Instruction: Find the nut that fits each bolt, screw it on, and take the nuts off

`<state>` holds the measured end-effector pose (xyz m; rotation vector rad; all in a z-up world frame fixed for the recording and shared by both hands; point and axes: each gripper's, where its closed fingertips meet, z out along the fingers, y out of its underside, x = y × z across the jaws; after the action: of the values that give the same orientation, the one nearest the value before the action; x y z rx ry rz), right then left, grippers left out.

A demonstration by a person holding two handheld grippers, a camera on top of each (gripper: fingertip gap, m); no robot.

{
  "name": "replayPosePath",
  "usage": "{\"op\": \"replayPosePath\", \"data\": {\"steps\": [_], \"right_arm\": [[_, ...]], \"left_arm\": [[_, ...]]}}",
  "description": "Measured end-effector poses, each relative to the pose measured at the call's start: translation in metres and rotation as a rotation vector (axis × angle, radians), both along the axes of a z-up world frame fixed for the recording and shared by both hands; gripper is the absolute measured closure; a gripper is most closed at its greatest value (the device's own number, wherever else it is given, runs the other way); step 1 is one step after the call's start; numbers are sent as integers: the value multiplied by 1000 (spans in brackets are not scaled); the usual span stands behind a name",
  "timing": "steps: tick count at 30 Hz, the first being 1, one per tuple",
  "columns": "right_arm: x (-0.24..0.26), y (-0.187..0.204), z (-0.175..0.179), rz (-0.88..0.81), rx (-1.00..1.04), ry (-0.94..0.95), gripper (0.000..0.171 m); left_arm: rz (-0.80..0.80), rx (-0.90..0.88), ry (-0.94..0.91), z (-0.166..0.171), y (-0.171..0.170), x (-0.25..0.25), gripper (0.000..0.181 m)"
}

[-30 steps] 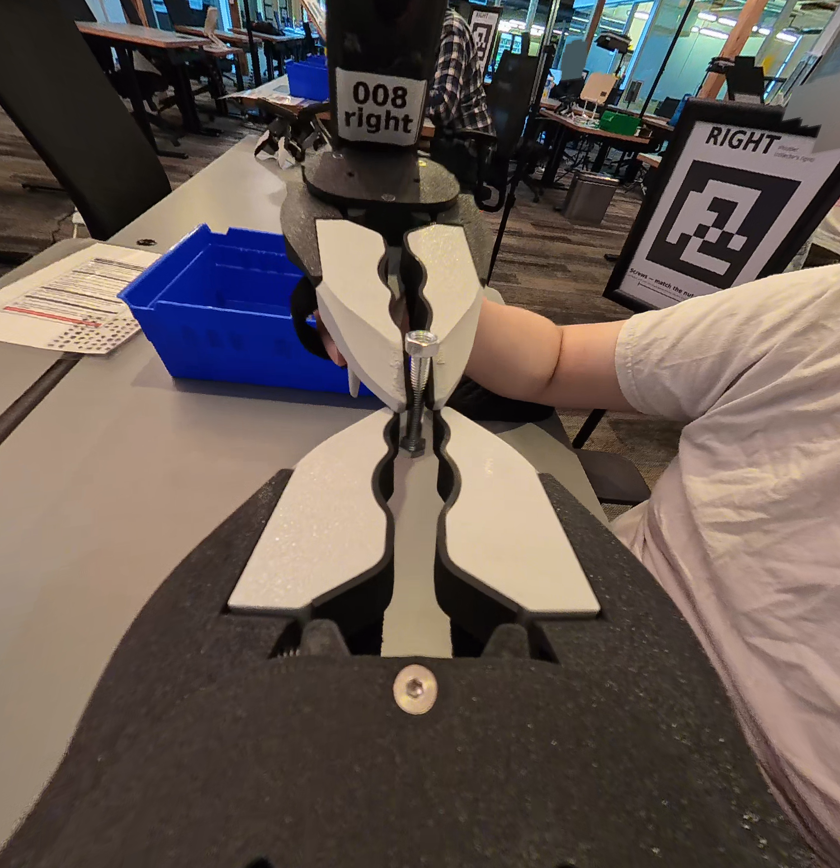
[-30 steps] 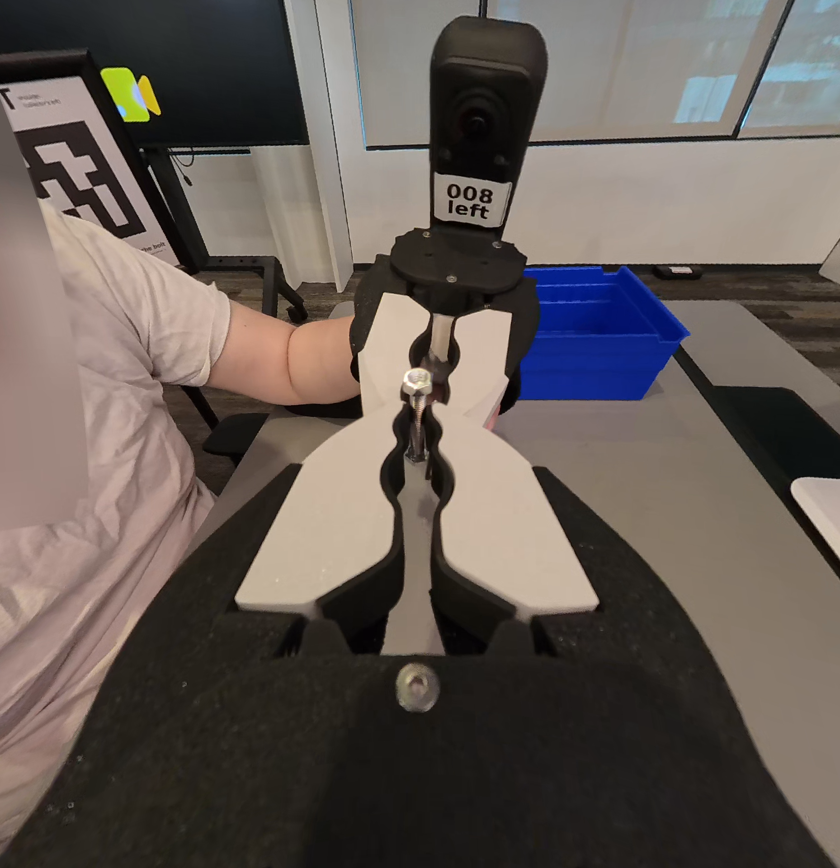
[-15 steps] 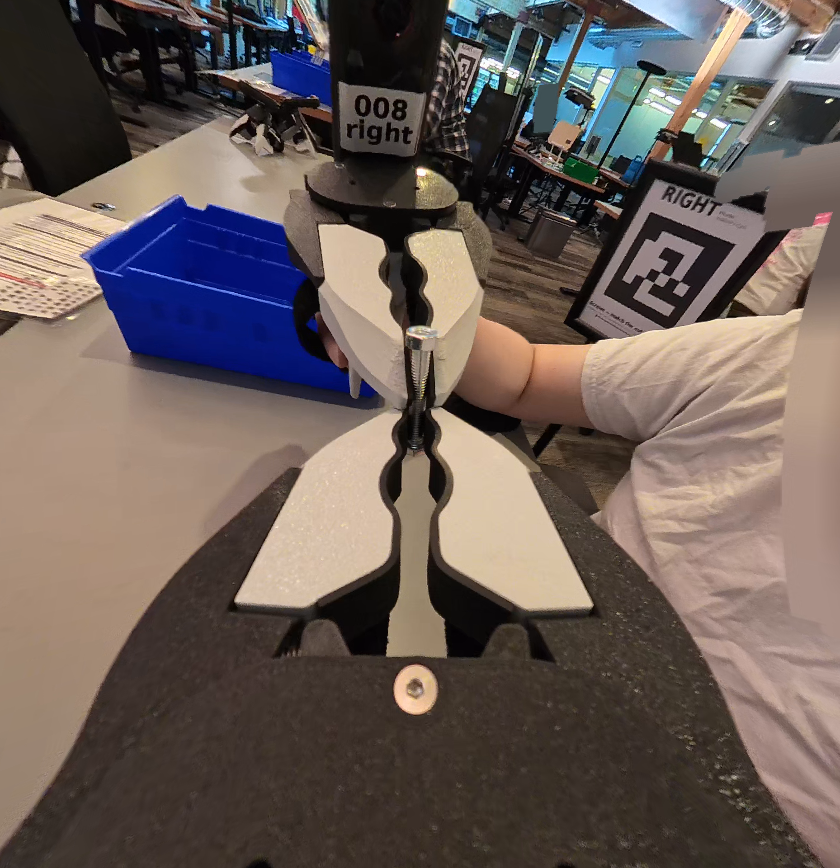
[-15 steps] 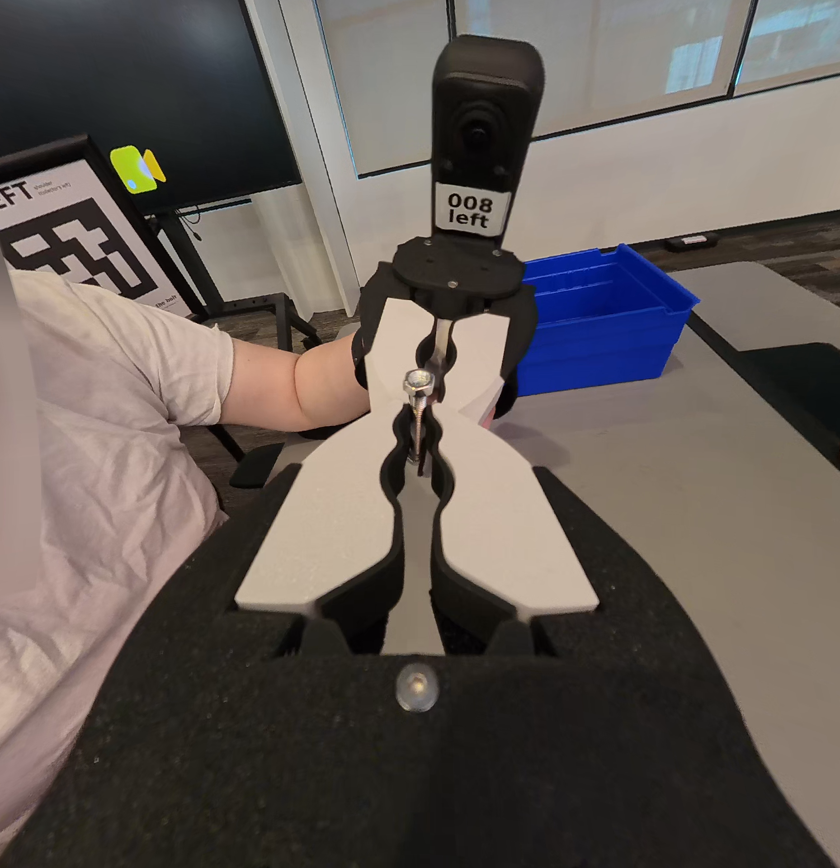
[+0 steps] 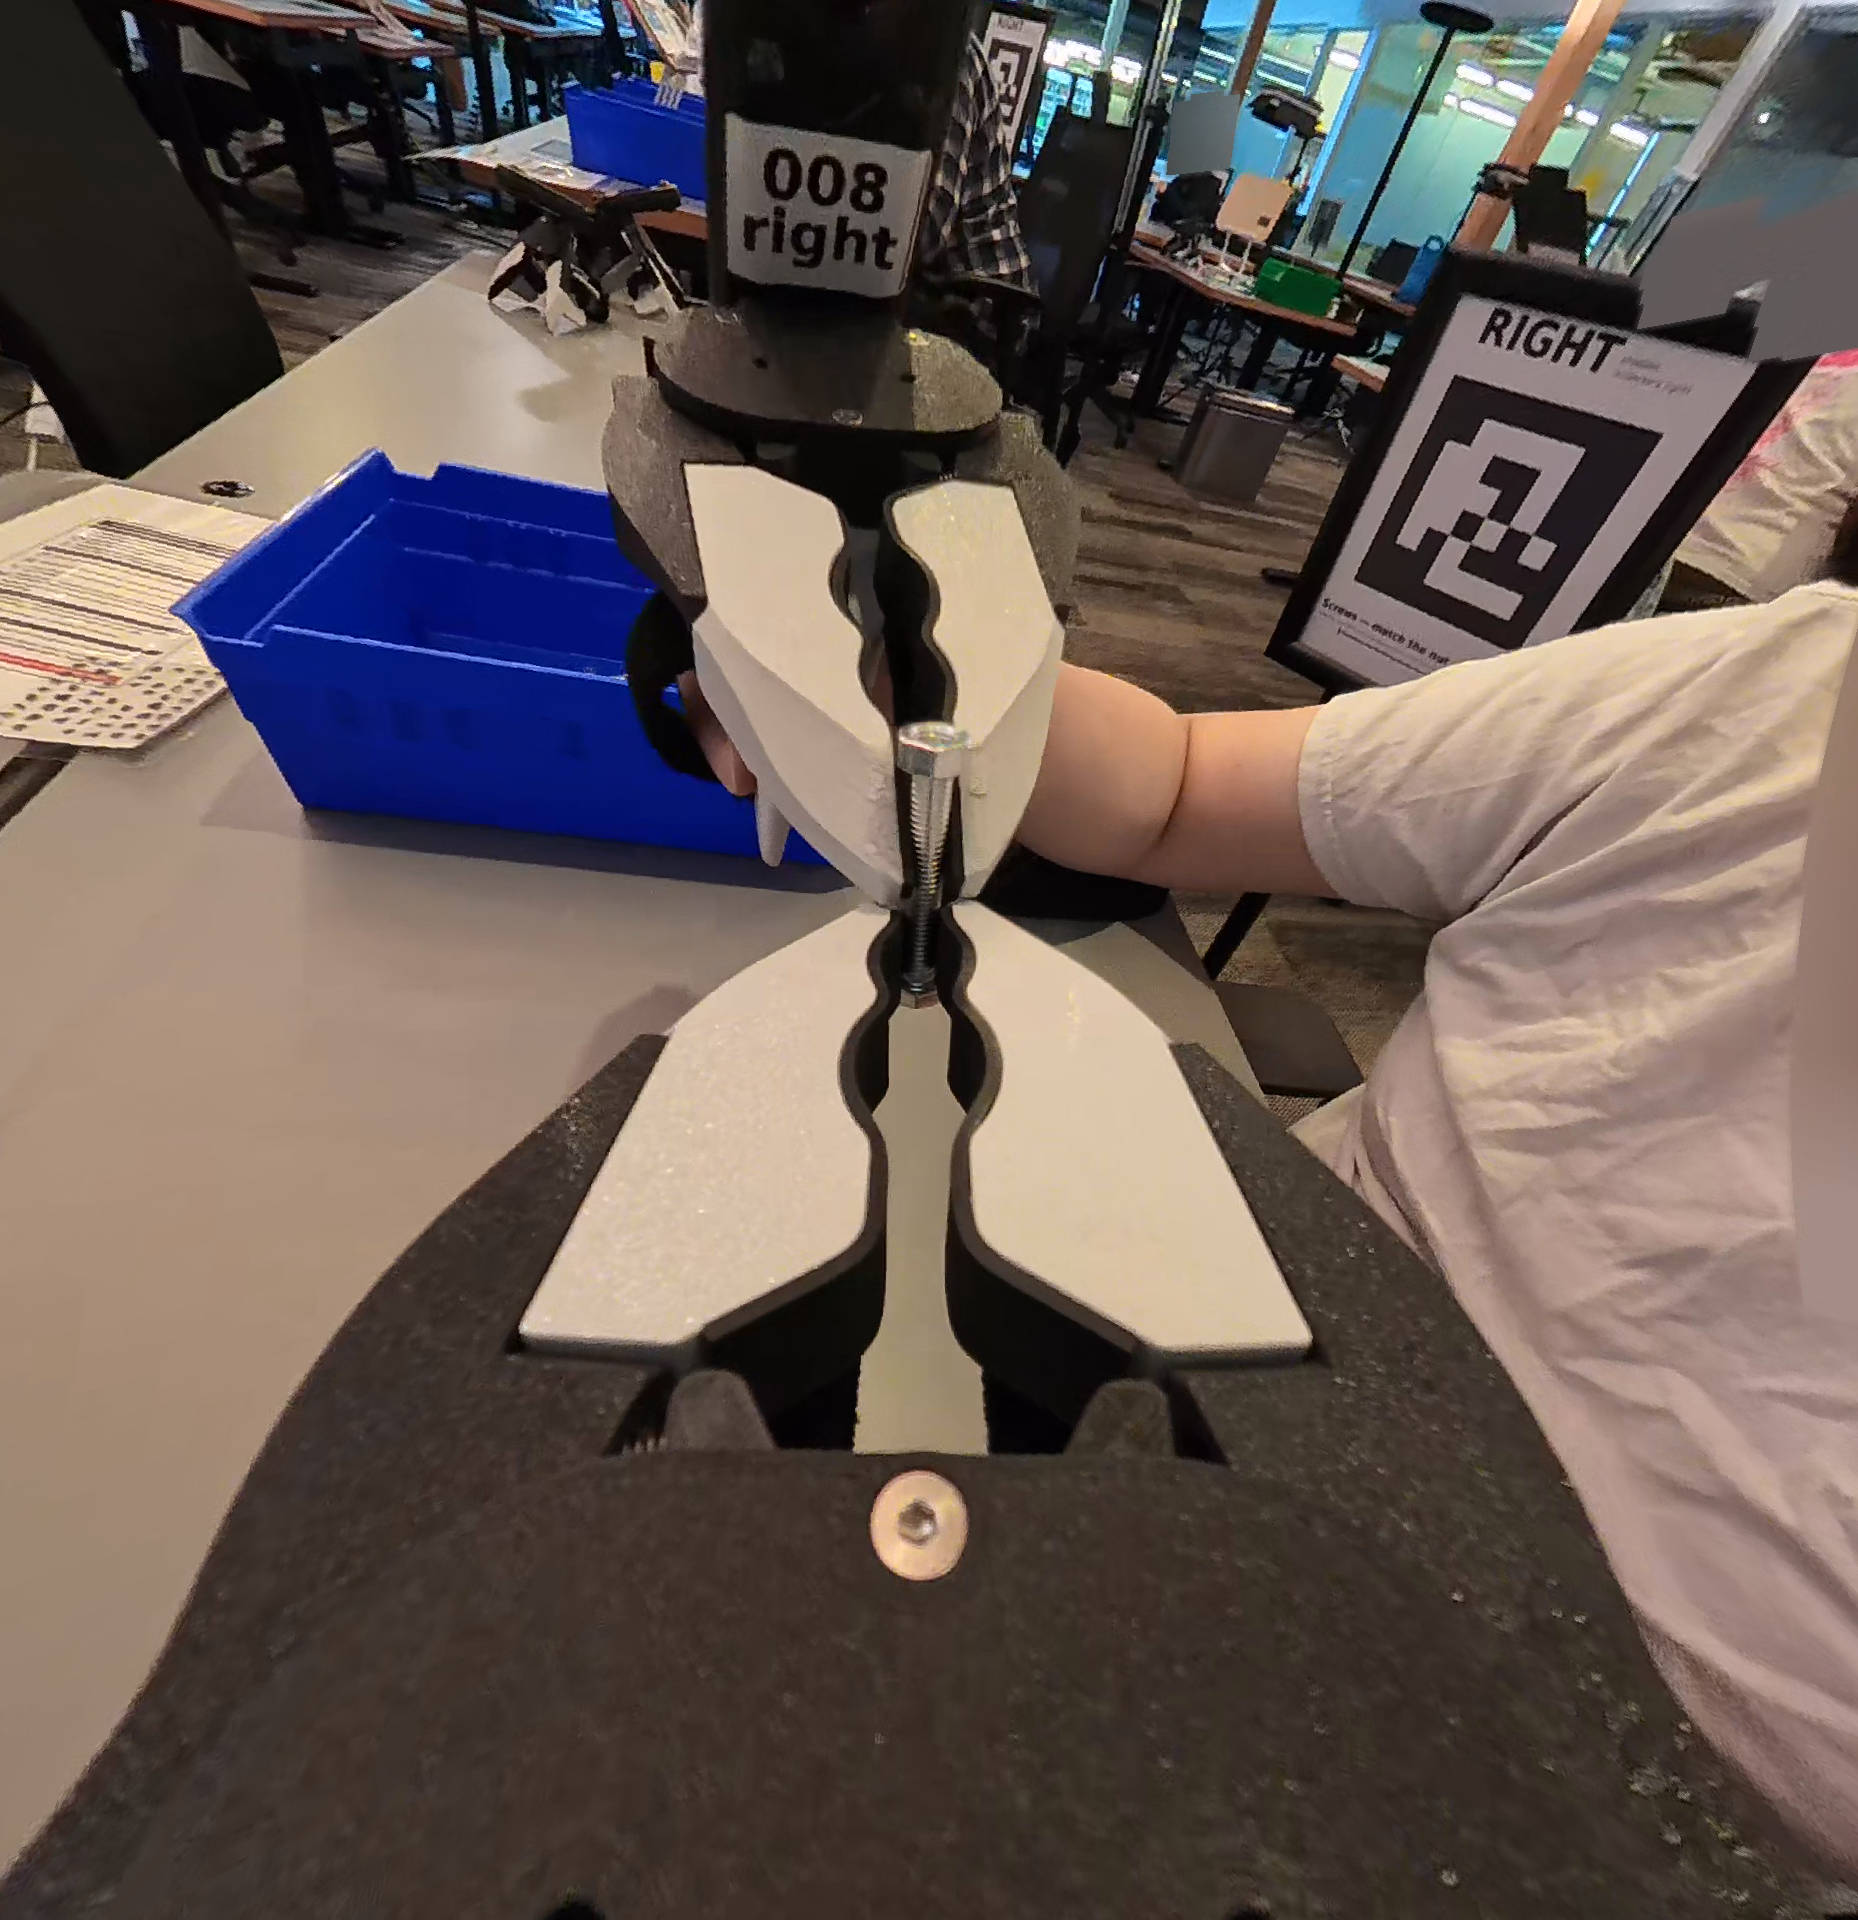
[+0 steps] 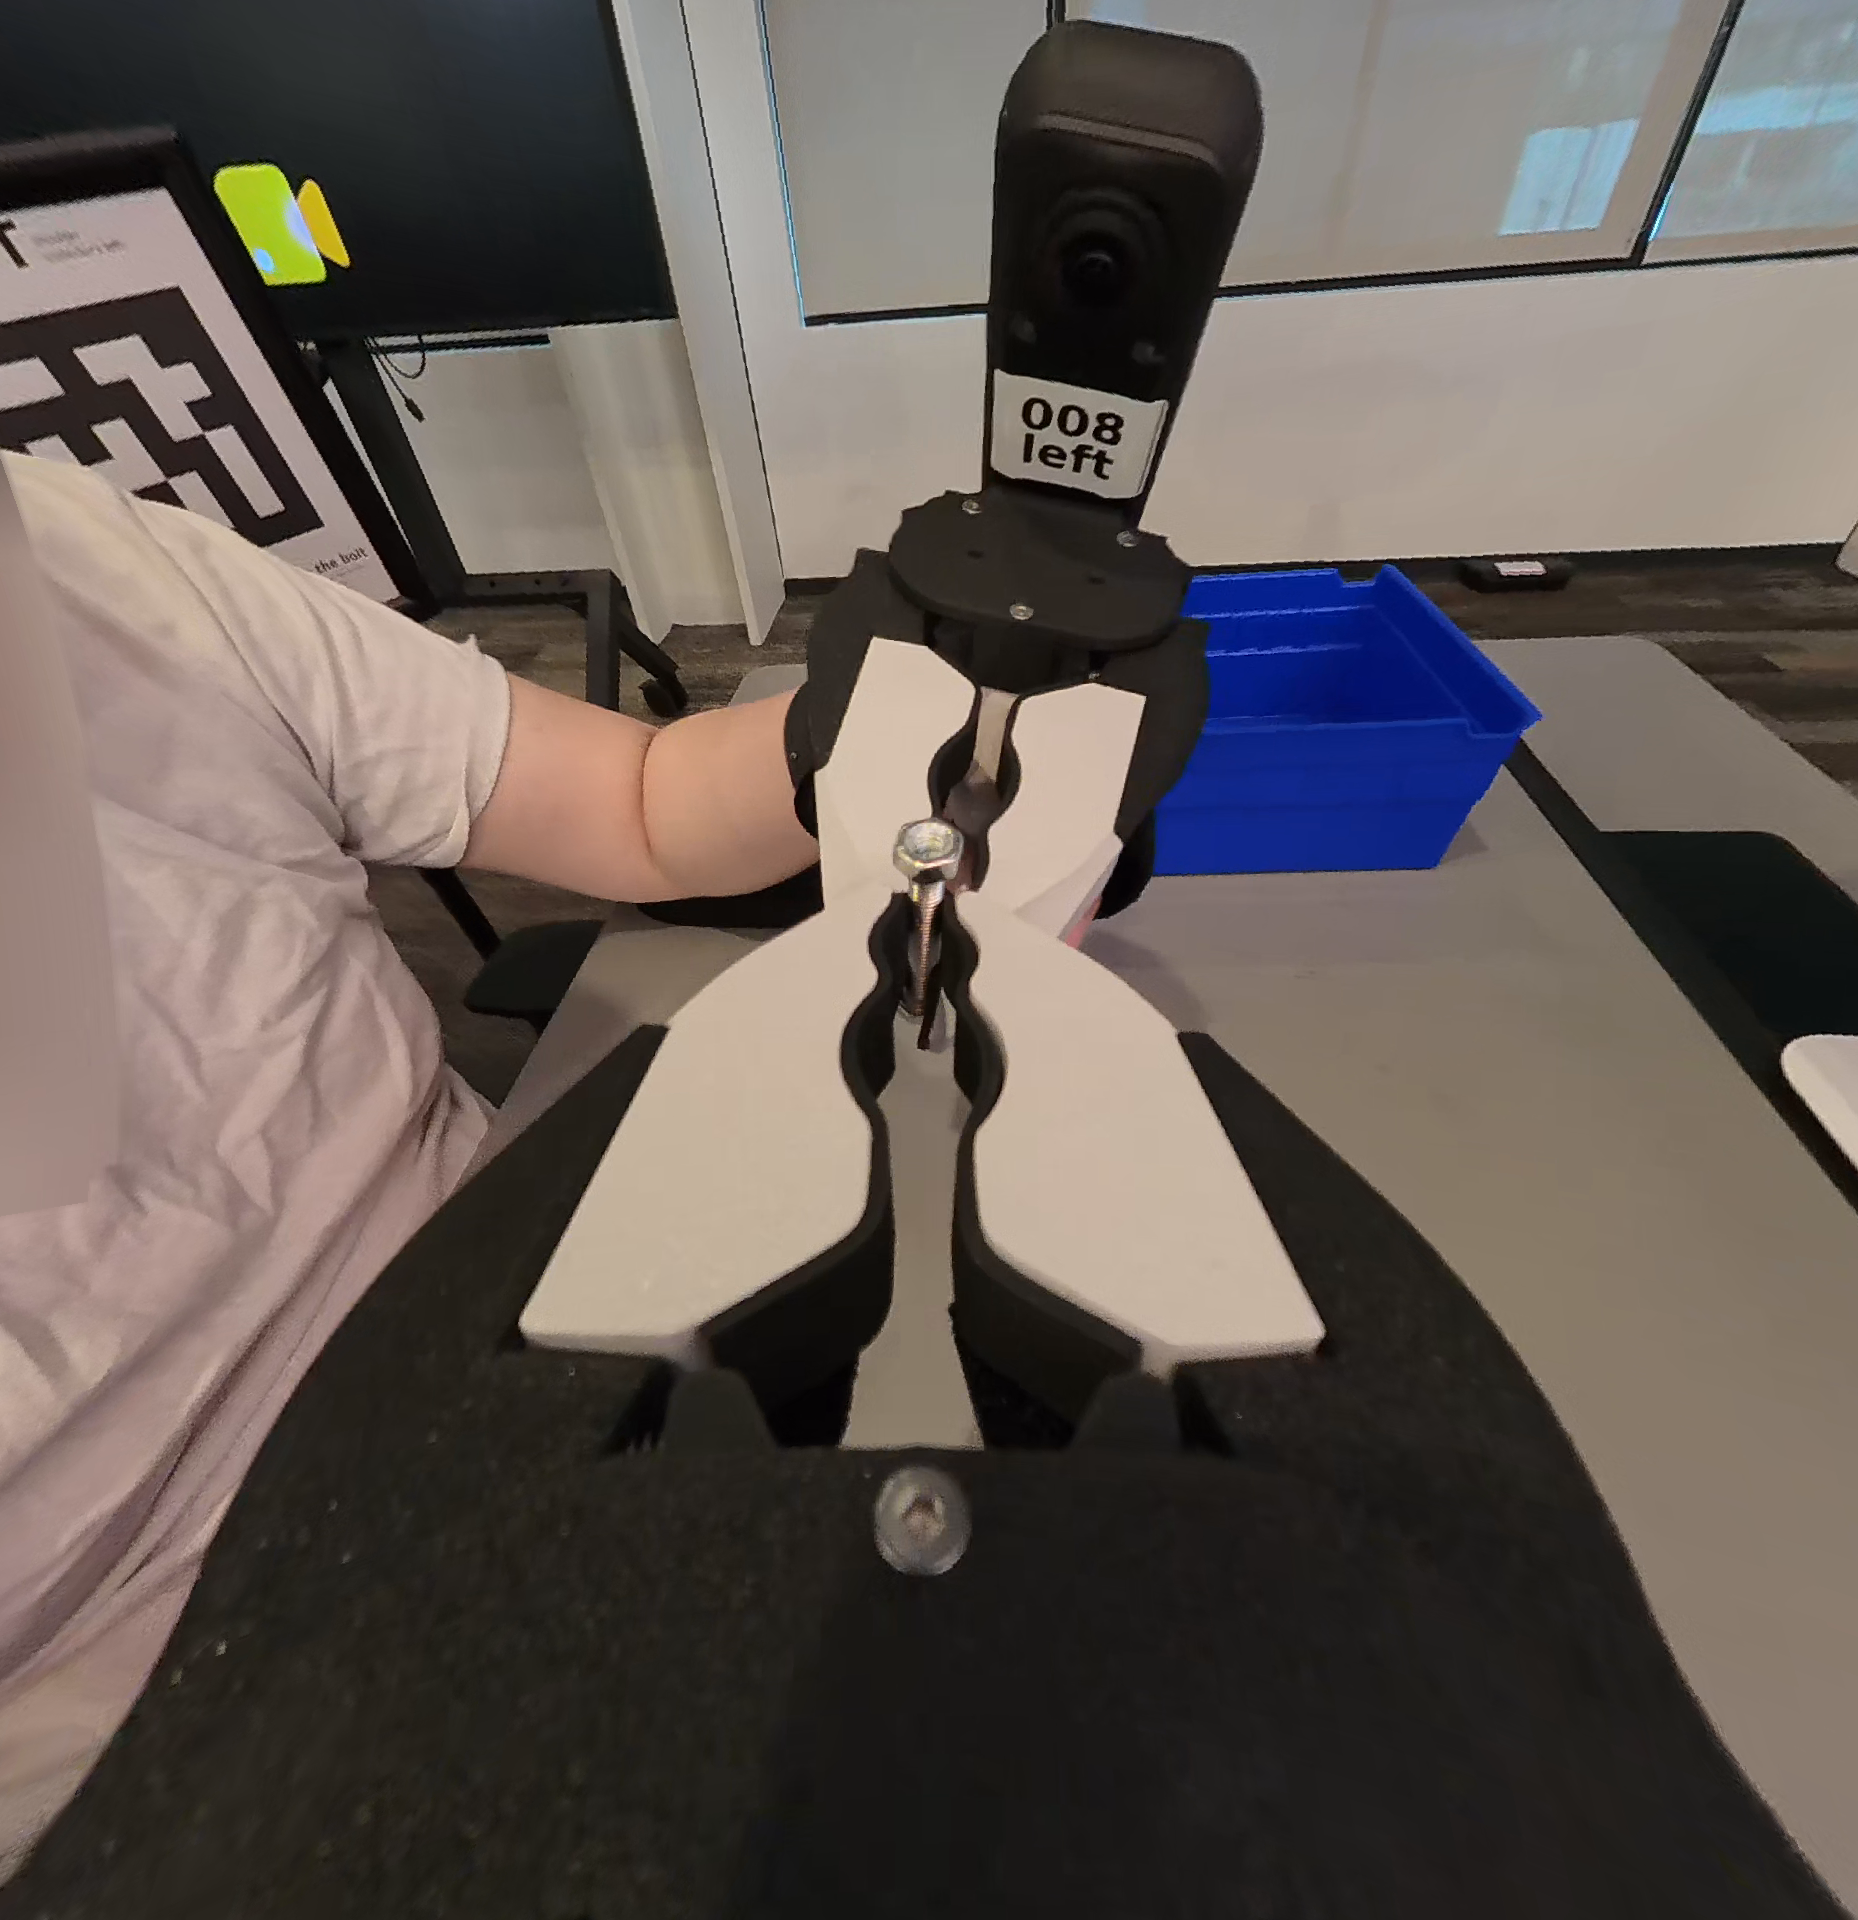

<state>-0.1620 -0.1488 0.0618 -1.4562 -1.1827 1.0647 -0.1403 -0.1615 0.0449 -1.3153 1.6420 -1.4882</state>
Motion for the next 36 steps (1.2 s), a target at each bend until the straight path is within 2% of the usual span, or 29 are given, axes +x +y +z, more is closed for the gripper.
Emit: {"op": "replayPosePath", "data": {"steps": [8, 12, 17, 21, 29, 36], "right_arm": [[-1, -6, 10, 29, 25, 47, 166], [6, -6, 17, 4, 88, 49, 152], [17, -13, 38, -27, 164, 73, 148], [15, -30, 42, 6, 263, 18, 142], [12, -40, 51, 68, 255, 101, 156], [11, -39, 47, 85, 234, 91, 157]], "left_arm": [[1, 63, -59, 9, -5, 0, 177], [12, 99, -148, 23, -8, 0, 177], [82, 238, -179, 24, -6, 3, 177], [39, 247, -184, 23, -19, 6, 177], [-1, 237, -185, 23, -30, 7, 177], [5, 234, -187, 25, -31, 7, 177]]}}
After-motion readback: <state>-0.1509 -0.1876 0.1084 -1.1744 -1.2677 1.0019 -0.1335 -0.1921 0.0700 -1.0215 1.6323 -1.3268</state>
